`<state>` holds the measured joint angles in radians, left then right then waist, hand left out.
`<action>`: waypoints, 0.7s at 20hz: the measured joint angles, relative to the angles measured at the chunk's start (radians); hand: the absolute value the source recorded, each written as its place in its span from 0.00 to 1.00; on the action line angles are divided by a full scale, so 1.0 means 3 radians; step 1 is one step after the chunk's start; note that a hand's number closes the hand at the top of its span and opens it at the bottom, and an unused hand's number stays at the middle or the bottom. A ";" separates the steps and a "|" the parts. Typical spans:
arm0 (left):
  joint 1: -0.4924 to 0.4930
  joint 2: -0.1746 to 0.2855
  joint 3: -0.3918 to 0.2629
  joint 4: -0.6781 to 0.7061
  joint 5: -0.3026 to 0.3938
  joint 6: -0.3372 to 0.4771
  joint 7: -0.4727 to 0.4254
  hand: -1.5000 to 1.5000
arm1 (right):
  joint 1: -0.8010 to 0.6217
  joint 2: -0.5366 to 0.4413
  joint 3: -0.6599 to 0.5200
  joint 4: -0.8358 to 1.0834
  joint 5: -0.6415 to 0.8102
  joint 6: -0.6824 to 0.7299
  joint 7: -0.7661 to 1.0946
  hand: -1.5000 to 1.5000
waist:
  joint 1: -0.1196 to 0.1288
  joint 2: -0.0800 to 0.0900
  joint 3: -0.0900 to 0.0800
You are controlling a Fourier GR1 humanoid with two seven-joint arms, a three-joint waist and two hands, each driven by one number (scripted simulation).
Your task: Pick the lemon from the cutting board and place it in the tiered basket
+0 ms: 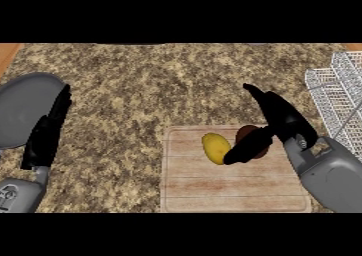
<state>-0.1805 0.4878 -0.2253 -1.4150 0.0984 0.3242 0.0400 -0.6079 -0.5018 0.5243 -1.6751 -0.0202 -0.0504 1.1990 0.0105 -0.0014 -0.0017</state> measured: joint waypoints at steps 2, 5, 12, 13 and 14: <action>0.0011 0.0017 0.0038 -0.0015 0.0012 -0.0036 -0.0007 0.50 | 0.0000 0.0081 0.0066 0.0095 0.0038 0.0003 -0.0010 0.00 | -0.0002 0.0000 0.0001; 0.0033 0.0017 0.0079 -0.0013 -0.0008 -0.0050 -0.0011 0.50 | 0.0021 0.0132 0.0126 0.0096 0.0105 0.0013 0.0007 0.00 | -0.0017 -0.0003 0.0001; 0.0098 -0.0023 0.0122 -0.0053 -0.0054 -0.0078 -0.0015 0.50 | -0.0011 0.0178 0.0263 0.0096 0.0273 0.0078 0.0058 0.00 | -0.0028 -0.0007 0.0002; 0.0108 -0.0012 0.0140 -0.0072 -0.0043 -0.0099 -0.0008 0.50 | 0.0005 0.0179 0.0297 0.0073 0.0310 0.0085 0.0068 0.00 | -0.0031 -0.0009 0.0002; 0.0122 -0.0007 0.0166 -0.0063 -0.0035 -0.0116 -0.0030 0.50 | 0.0009 0.0187 0.0320 0.0058 0.0346 0.0089 0.0079 0.00 | -0.0032 -0.0009 0.0002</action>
<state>-0.1441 0.4859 -0.1756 -1.4338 0.0878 0.2895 0.0309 -0.6052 -0.4457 0.6202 -1.6577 0.0835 -0.0236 1.2228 0.0008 -0.0042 -0.0012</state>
